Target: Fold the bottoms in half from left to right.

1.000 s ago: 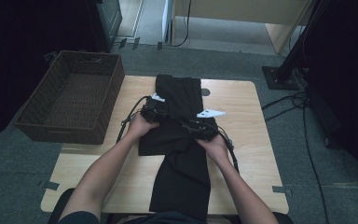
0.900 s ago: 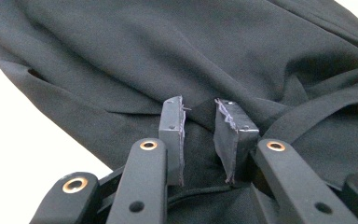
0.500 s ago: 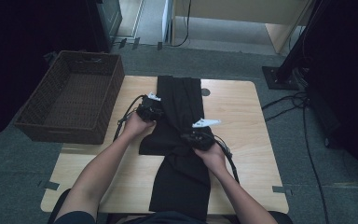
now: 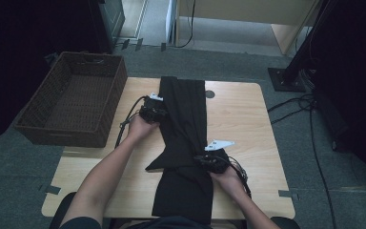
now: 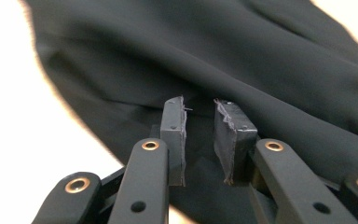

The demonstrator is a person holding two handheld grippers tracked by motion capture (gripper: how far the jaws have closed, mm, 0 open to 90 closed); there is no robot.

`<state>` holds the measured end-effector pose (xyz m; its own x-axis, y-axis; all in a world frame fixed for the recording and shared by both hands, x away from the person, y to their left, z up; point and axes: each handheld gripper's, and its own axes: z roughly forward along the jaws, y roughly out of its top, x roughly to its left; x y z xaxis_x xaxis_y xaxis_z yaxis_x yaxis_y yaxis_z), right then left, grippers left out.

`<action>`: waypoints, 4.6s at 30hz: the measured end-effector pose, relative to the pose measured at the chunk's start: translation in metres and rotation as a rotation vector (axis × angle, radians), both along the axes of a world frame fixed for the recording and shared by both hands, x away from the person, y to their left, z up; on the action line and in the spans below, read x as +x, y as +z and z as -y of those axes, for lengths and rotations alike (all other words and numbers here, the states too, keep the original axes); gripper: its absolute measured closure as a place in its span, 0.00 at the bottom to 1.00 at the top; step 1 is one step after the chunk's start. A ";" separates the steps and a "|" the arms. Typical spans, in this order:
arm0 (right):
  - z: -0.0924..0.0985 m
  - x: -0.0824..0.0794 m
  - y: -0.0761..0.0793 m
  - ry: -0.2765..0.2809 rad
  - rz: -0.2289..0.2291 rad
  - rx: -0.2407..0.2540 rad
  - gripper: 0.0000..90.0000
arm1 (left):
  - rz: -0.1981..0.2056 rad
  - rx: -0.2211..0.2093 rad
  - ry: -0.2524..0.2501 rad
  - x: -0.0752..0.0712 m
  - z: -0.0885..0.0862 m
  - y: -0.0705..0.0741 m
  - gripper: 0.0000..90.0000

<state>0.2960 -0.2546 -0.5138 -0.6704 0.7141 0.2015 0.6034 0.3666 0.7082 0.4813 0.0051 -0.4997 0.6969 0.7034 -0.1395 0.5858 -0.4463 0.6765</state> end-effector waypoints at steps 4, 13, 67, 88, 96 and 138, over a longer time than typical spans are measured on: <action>-0.003 0.006 -0.003 -0.019 0.047 -0.008 0.94 | 0.003 0.015 -0.068 -0.018 0.007 -0.002 0.80; -0.006 0.028 -0.004 -0.050 0.062 -0.004 0.93 | 0.011 0.013 -0.073 -0.028 0.001 -0.008 0.78; -0.015 -0.015 -0.003 0.032 0.080 -0.036 0.59 | -0.004 -0.069 -0.063 -0.043 -0.017 -0.012 0.63; -0.025 -0.022 -0.004 0.016 0.104 -0.053 0.63 | 0.073 -0.040 -0.017 -0.056 -0.013 -0.017 0.99; -0.021 -0.021 -0.004 0.018 0.092 -0.043 0.65 | 0.024 -0.042 0.040 -0.057 -0.038 -0.001 1.00; -0.023 0.001 0.017 -0.010 0.113 0.019 0.52 | 0.025 0.007 -0.052 -0.056 -0.021 -0.010 0.81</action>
